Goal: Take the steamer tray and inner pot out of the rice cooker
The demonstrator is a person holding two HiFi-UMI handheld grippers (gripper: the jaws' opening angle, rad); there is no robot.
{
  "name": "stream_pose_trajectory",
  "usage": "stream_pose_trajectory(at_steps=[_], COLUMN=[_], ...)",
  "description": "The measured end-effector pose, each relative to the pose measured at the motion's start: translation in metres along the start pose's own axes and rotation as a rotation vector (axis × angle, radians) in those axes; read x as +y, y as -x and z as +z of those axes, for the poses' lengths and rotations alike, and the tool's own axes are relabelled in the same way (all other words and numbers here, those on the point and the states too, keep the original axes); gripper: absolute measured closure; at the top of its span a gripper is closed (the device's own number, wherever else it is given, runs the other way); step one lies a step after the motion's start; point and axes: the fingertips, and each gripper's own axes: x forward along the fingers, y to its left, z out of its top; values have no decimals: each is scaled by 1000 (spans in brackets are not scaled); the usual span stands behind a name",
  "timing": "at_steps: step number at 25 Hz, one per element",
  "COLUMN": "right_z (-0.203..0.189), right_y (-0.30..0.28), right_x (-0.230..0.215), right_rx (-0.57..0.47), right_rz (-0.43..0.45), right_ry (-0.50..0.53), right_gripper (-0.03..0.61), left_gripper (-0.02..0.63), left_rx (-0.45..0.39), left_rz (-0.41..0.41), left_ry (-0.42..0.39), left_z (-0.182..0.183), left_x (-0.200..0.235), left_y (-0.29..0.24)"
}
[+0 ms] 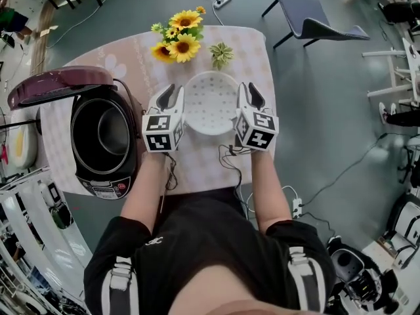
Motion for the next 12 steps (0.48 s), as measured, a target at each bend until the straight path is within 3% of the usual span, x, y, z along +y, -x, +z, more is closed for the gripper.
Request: stream_pose_trajectory(at_steps=[4, 12], right_z=[46, 134], right_y=[42, 140], right_x=[19, 77], right_rx=[-144, -418], right_rz=[-17, -4], right_ry=[44, 108], right_gripper=[500, 502], left_gripper=[552, 552], left_rx=[-136, -324], left_rz=[-2, -25], left_ry=[-42, -102], left_z=[50, 121], left_x=[-10, -30], left_y=[47, 148])
